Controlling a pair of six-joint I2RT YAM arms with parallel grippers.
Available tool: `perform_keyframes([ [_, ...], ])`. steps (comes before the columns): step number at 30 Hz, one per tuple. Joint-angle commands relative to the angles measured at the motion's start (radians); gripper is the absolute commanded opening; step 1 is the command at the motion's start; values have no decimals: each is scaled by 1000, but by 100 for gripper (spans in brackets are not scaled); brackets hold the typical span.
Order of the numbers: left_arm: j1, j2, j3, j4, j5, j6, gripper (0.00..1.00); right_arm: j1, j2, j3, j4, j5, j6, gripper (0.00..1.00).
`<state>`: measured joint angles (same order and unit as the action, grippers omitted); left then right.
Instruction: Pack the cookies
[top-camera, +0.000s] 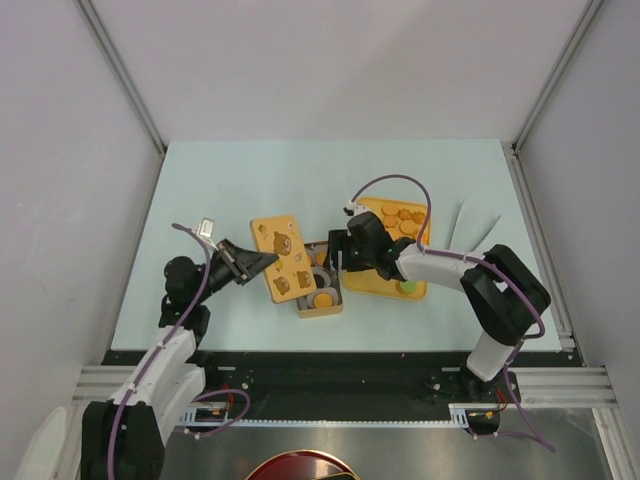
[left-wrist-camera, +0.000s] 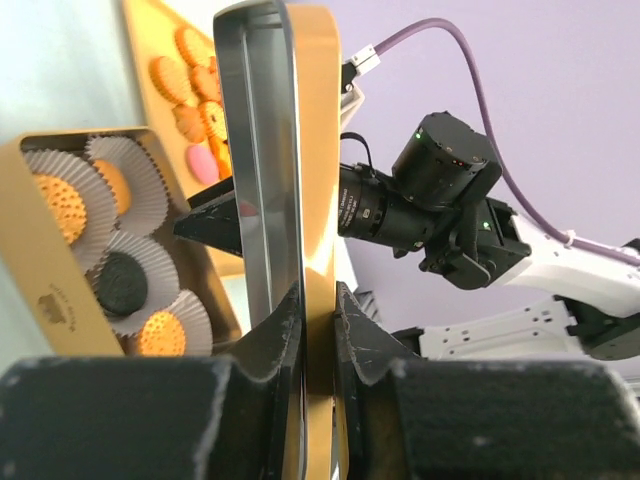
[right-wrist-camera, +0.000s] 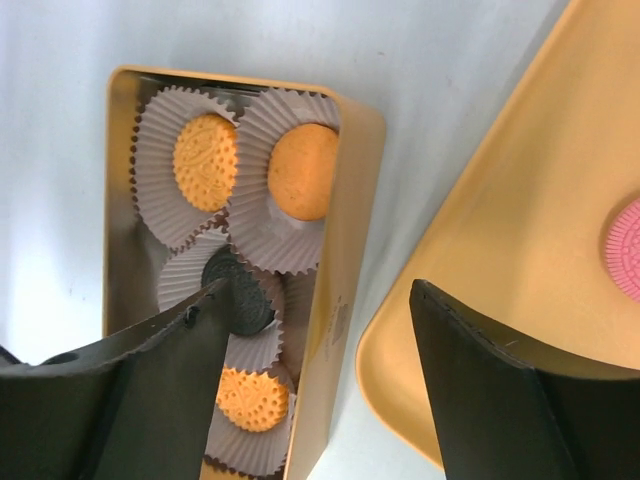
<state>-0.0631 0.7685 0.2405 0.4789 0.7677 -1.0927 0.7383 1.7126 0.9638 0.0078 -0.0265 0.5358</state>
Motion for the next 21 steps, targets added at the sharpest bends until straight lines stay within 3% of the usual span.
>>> perform_keyframes([
  [1, -1, 66, -38, 301, 33, -122, 11, -2, -79, 67, -48, -4, -23, 78],
  [15, -1, 399, -56, 579, 117, -173, 11, -68, -384, -11, -115, 56, -28, 81],
  [21, -1, 567, -50, 704, 131, -229, 12, -76, -416, -57, -114, 66, -34, 81],
])
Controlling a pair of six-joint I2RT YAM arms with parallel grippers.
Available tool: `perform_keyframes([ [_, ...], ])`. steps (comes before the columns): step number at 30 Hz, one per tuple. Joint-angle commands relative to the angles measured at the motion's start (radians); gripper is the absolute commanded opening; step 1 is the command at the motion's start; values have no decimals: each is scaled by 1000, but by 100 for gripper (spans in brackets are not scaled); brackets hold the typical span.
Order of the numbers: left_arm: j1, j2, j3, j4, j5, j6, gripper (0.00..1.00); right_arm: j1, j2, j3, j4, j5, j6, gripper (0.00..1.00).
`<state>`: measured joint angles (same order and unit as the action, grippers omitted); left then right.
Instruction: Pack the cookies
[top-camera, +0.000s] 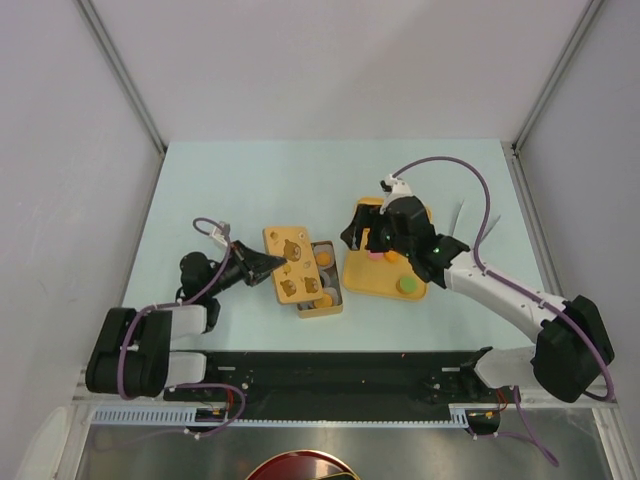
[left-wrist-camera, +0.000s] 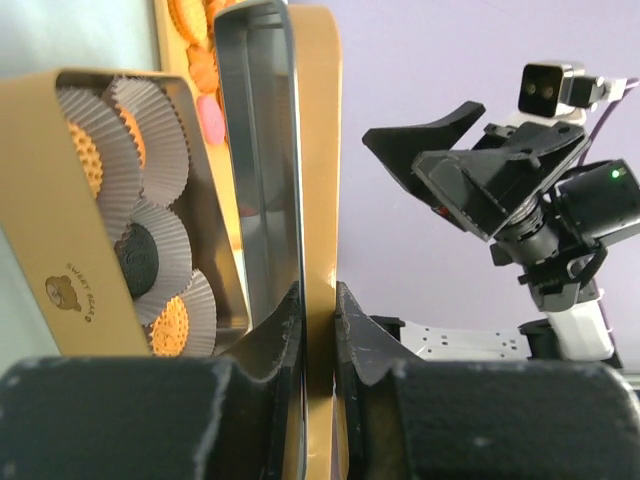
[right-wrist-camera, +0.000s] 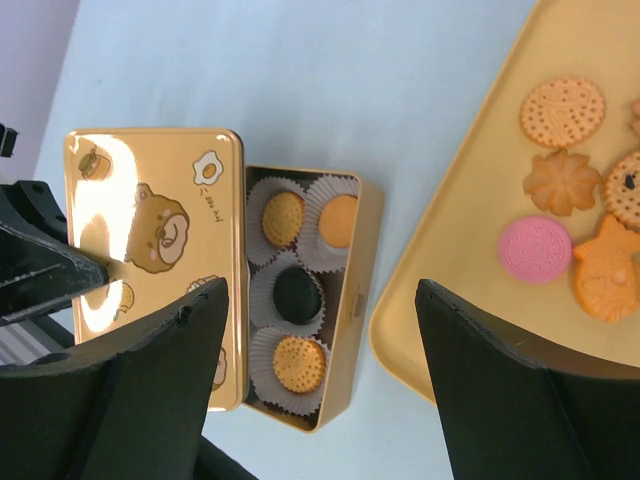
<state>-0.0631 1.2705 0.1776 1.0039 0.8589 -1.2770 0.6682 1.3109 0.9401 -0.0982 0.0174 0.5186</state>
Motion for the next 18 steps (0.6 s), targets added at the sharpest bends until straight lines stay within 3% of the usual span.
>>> perform_keyframes([
  [1, -1, 82, 13, 200, 35, -48, 12, -7, -19, -50, -5, 21, -15, 81],
  [11, -3, 268, -3, 398, 29, -110, 12, -12, 11, -81, 38, 0, -8, 81],
  [18, -3, 311, 16, 337, 42, -84, 12, -13, 44, -83, 52, -7, -9, 80],
])
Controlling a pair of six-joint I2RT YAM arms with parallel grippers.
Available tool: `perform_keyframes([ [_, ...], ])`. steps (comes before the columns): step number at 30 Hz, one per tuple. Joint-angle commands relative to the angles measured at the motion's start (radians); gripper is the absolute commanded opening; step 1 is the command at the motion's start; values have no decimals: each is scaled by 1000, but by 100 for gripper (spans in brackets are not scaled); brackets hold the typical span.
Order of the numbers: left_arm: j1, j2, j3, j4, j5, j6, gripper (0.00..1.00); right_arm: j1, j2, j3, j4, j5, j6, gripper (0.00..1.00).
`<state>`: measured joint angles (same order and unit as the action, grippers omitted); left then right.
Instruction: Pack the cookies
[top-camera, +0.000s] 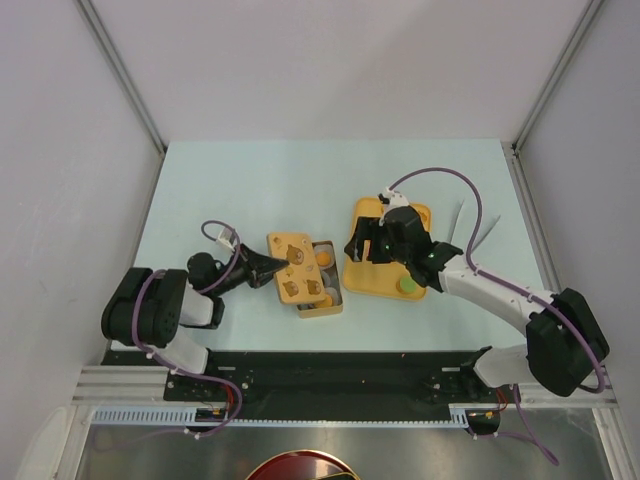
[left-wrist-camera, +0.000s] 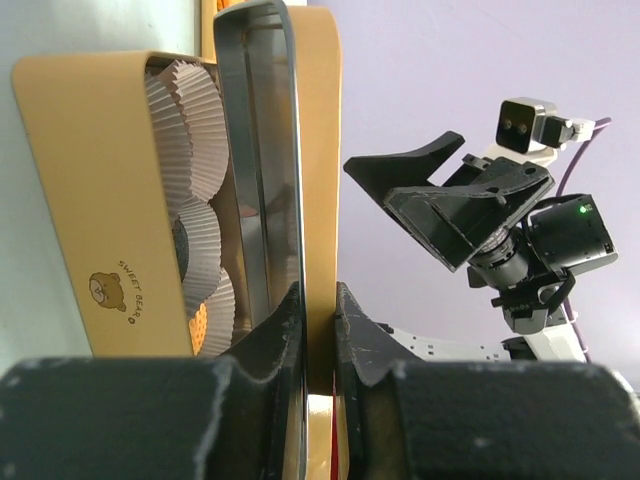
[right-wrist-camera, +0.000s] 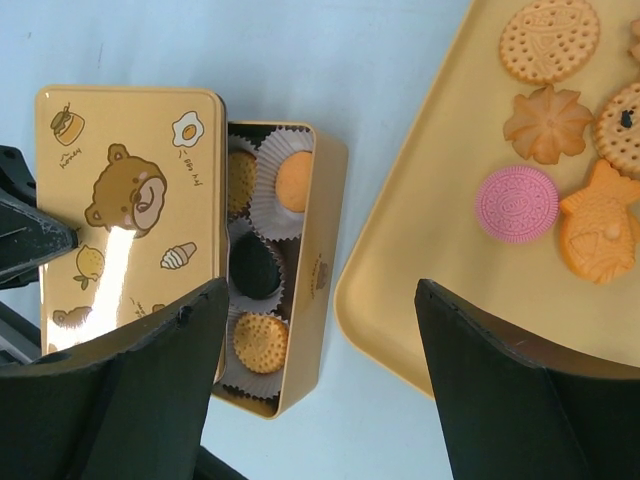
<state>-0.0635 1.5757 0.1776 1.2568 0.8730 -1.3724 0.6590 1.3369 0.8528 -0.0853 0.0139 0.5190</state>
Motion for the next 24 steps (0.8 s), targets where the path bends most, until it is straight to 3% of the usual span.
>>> perform_keyframes([
  [1, -4, 0, 19, 67, 27, 30, 12, -4, 21, 3, 41, -3, -10, 80],
  [5, -18, -40, 57, -133, 32, 130, 12, -4, 34, -3, 50, -3, -8, 80],
  [9, -36, -94, 134, -489, 4, 280, 14, -4, 62, -8, 61, -3, -5, 80],
  [19, -81, -83, 258, -789, -25, 466, 19, 1, 116, -26, 111, -34, 9, 80],
  [24, -84, -48, 283, -833, -37, 487, 24, 1, 116, -24, 111, -35, 3, 80],
])
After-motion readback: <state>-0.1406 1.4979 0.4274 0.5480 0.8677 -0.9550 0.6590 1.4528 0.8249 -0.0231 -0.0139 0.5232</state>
